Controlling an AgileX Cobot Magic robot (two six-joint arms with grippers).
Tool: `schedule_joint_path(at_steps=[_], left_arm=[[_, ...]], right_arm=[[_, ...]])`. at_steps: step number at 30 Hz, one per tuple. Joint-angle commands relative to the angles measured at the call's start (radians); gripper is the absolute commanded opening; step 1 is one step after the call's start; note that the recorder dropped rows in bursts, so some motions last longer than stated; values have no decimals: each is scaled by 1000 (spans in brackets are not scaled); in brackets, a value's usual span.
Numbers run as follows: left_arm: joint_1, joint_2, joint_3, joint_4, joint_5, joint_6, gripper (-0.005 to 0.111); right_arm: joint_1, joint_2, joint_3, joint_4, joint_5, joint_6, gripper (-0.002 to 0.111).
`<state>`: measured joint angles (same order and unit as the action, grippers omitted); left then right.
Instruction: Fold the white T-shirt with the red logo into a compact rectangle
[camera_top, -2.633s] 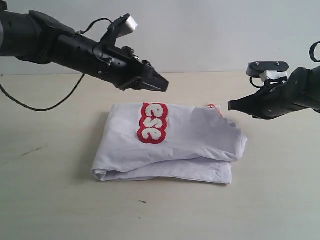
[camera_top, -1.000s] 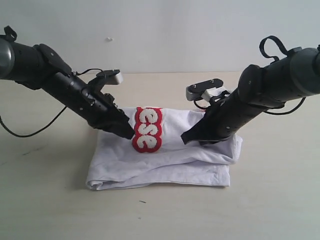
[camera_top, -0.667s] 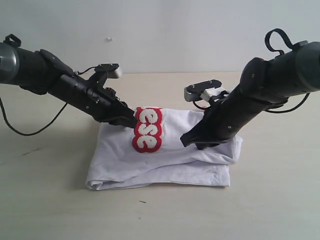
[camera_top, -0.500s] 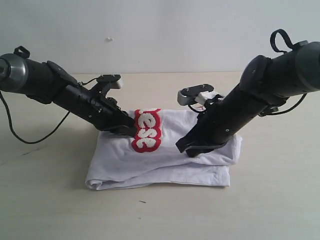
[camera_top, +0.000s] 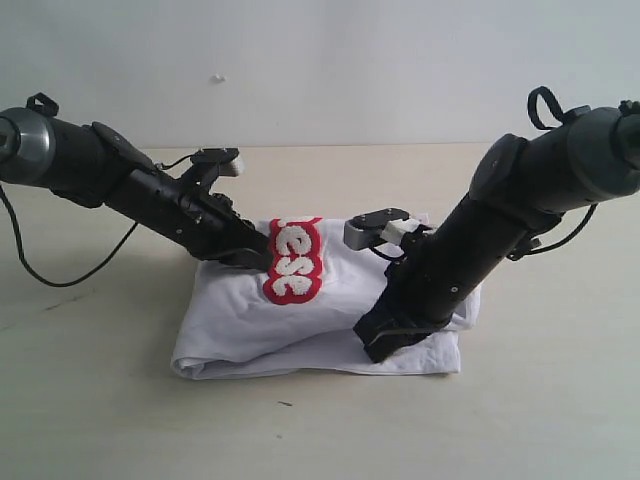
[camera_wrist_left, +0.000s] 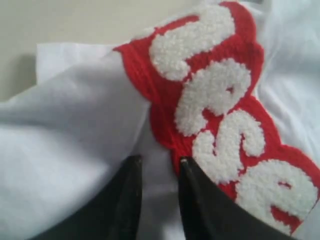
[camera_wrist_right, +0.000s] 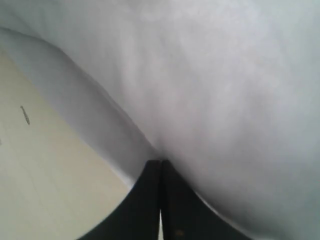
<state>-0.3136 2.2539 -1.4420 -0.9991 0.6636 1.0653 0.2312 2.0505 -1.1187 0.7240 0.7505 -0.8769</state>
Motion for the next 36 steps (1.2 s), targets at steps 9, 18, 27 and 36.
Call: schedule_joint_path(at_steps=[9, 18, 27, 36], left_arm=[[5, -137, -2, 109, 98, -40, 28], [5, -135, 19, 183, 312, -134, 28], [5, -204, 21, 181, 342, -184, 28], [5, -331, 136, 217, 291, -215, 28]], right_arm=[[1, -143, -5, 51, -111, -37, 0], [1, -30, -5, 53, -160, -35, 0], [1, -101, -5, 19, -111, -8, 0], [1, -257, -5, -321, -252, 374, 0]])
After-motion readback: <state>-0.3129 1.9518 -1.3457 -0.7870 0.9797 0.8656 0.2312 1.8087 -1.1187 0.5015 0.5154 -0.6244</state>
